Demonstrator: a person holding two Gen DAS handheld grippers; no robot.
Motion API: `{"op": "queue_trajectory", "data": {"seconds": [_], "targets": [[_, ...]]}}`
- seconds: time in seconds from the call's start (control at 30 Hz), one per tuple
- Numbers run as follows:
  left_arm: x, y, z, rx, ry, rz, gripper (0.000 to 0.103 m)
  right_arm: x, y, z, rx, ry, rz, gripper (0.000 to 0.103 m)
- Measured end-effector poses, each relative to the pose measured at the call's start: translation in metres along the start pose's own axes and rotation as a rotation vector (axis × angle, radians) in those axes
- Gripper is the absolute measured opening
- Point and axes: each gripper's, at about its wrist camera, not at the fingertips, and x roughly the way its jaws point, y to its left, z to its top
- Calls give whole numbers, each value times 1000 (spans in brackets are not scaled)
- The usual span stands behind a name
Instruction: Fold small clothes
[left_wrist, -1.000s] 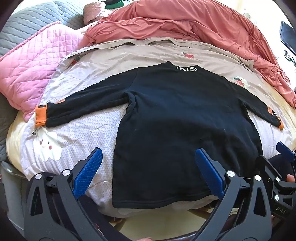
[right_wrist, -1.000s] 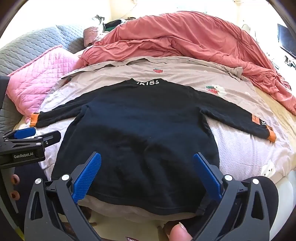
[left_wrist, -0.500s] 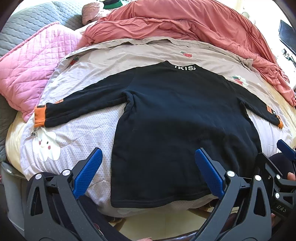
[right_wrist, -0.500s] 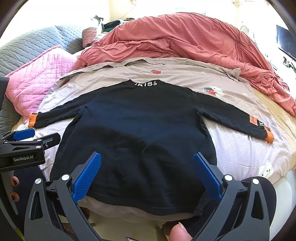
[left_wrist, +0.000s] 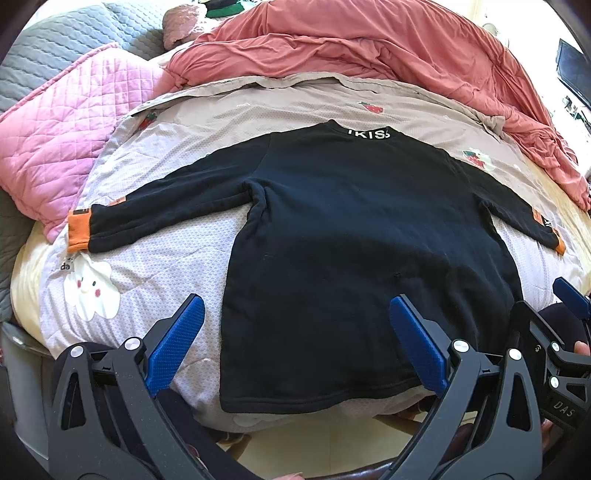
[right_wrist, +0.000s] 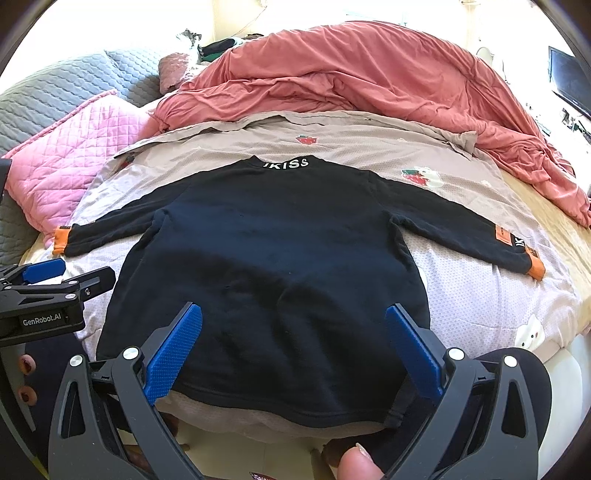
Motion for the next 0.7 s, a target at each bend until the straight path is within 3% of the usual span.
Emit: {"op": "queue_trajectory", "data": {"seconds": [0.7], "targets": [[0,-3,-1,3,-3,2,94,-2,-2,0,7,-2,-4,99]]}}
